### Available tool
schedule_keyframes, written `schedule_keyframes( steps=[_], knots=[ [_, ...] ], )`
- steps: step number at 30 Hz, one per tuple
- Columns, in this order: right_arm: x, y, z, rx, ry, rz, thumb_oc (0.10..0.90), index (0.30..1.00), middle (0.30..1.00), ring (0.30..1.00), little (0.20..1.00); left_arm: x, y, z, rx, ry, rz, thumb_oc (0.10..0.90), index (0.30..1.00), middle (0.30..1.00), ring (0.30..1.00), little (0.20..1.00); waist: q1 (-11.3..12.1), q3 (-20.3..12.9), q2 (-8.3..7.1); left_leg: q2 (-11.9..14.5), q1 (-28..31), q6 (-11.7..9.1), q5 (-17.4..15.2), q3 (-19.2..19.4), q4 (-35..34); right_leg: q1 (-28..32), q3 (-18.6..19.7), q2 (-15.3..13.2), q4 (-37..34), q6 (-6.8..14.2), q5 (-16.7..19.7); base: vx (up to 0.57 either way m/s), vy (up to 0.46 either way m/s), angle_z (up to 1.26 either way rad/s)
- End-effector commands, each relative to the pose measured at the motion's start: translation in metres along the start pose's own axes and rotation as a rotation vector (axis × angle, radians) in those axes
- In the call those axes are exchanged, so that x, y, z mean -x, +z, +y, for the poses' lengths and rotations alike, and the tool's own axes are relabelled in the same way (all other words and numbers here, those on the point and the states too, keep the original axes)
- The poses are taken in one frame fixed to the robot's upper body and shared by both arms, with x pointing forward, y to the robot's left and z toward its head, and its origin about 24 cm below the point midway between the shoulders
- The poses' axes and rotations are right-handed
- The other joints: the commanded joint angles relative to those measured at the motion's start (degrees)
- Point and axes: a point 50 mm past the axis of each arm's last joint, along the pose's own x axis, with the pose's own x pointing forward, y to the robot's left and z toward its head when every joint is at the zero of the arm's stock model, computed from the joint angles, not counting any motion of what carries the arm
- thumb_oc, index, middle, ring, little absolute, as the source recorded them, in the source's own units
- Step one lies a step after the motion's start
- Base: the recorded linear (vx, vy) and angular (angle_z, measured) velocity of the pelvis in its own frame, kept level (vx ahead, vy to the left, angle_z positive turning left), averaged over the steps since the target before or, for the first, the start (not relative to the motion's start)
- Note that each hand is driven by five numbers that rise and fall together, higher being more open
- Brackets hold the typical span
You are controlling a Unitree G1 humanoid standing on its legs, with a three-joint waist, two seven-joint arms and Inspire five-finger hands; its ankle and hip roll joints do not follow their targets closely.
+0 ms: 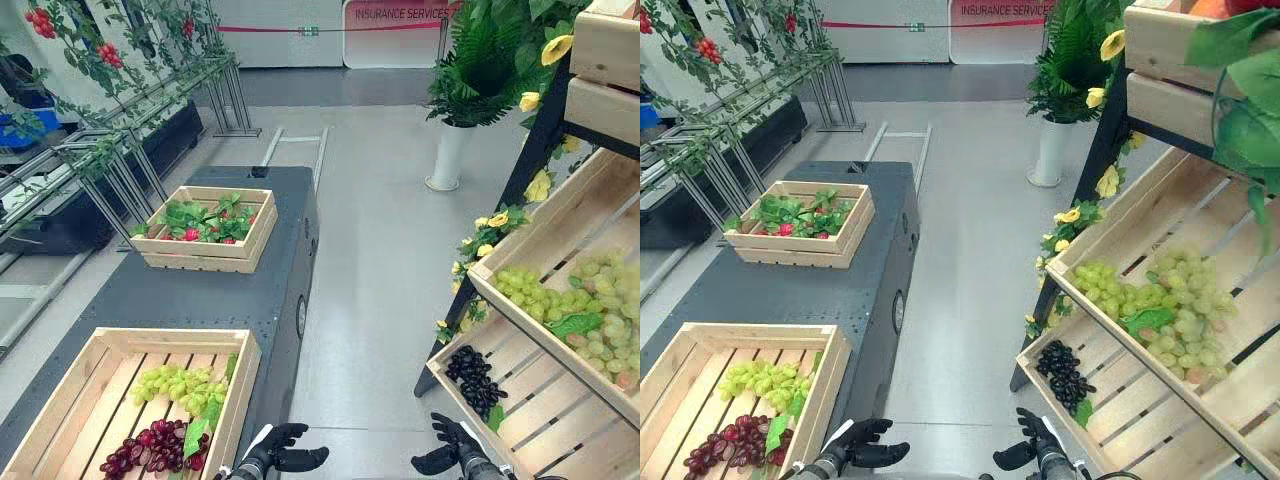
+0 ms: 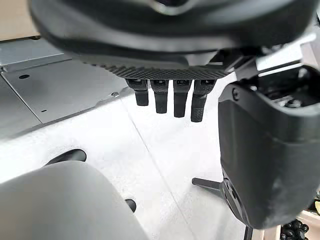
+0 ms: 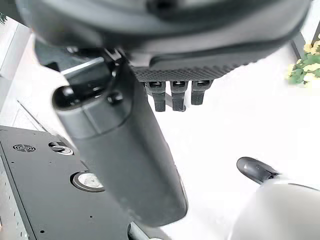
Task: Pick up the fruits from the basket on one side to the basket on the other side
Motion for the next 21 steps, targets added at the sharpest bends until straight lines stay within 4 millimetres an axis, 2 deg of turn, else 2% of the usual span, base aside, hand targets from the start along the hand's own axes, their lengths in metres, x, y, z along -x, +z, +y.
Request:
schedule_keyframes(
  steps=[1,9,21],
  knots=[
    [-0.011,0.034,-0.006,0.027,-0.026,-0.116,0.800,0.900,0.900,0.900,0.900,-0.016,0.039,-0.004,0.007,0.005,-0.119,0.800,0.900,0.900,0.900,0.900,-0.72,1.83,-1.18,-5.10,-1.08,2.67,-3.96,0.85,0.53,3.73,-1.90,0.76,0.36,0.48,-4.45,-0.12,0.133,1.32],
    [-0.011,0.035,-0.010,-0.007,-0.061,-0.120,0.800,0.900,0.900,0.900,0.900,-0.016,0.043,-0.004,-0.003,-0.024,-0.156,0.800,0.900,0.900,0.900,0.900,-0.66,2.01,-1.05,-5.12,-1.18,2.76,-4.00,0.94,0.53,3.61,-1.93,0.73,0.36,0.48,-4.38,0.00,0.000,0.00],
    [-0.011,0.035,-0.010,0.050,-0.082,-0.134,0.800,0.900,0.900,0.900,0.900,-0.016,0.050,-0.005,-0.037,-0.039,-0.208,0.800,0.900,0.900,0.900,0.900,-0.81,2.44,-0.82,-5.11,-1.41,2.83,-4.02,1.22,0.53,3.31,-1.77,0.60,0.36,0.64,-4.26,0.00,0.000,0.00]
  ],
)
